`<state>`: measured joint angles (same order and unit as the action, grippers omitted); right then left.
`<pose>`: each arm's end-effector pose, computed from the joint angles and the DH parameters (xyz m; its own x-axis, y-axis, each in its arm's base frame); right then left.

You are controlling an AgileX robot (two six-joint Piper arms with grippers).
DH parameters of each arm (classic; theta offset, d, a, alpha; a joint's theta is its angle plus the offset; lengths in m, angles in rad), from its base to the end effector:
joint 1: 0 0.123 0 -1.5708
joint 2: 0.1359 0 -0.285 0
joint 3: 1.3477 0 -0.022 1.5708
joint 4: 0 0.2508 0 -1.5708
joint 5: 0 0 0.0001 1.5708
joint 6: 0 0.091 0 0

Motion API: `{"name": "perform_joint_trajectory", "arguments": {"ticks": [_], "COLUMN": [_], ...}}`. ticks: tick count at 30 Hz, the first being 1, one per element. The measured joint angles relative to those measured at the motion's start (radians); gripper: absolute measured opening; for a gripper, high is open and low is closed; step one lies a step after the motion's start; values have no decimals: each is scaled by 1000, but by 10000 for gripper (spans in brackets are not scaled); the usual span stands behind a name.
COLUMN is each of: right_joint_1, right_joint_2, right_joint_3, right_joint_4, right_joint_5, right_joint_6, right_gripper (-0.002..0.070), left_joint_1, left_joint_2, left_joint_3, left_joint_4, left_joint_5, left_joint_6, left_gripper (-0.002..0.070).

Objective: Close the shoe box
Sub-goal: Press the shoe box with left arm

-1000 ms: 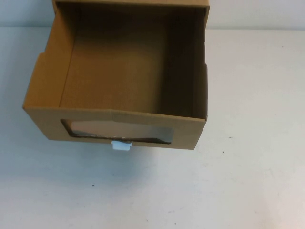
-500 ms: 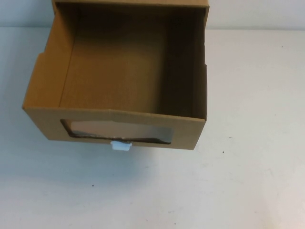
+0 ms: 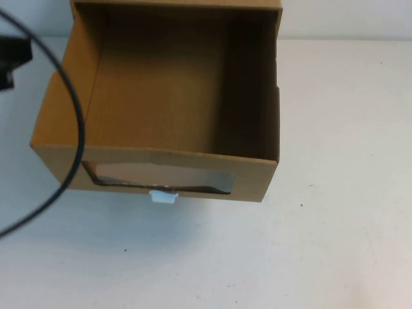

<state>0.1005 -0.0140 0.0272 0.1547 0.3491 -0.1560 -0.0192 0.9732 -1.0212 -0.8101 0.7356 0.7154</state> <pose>0.0524 0.0101 0.1737 -0.2650 -0.0373 -0.9635 -0.1535 0.9881 0.0040 0.1902 -0.0479 0.4011 -0.3849 0.0542 -0.9214 0.4813 0.8636 -0.1502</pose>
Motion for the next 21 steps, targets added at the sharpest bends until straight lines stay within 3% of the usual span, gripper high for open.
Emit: {"name": "perform_joint_trajectory", "arguments": {"ticks": [13, 21], "right_joint_1": [0, 0], "right_joint_2": [0, 0], "right_joint_3": [0, 0], "right_joint_4": [0, 0], "right_joint_5": [0, 0], "right_joint_6": [0, 0], "right_gripper": [-12, -12], "left_joint_1": [0, 0], "left_joint_2": [685, 958], "left_joint_3": [-847, -1139], "left_joint_4": [-97, -97], "left_joint_5": [270, 358], "left_joint_6": [101, 85], "left_gripper": [-5, -5]}}
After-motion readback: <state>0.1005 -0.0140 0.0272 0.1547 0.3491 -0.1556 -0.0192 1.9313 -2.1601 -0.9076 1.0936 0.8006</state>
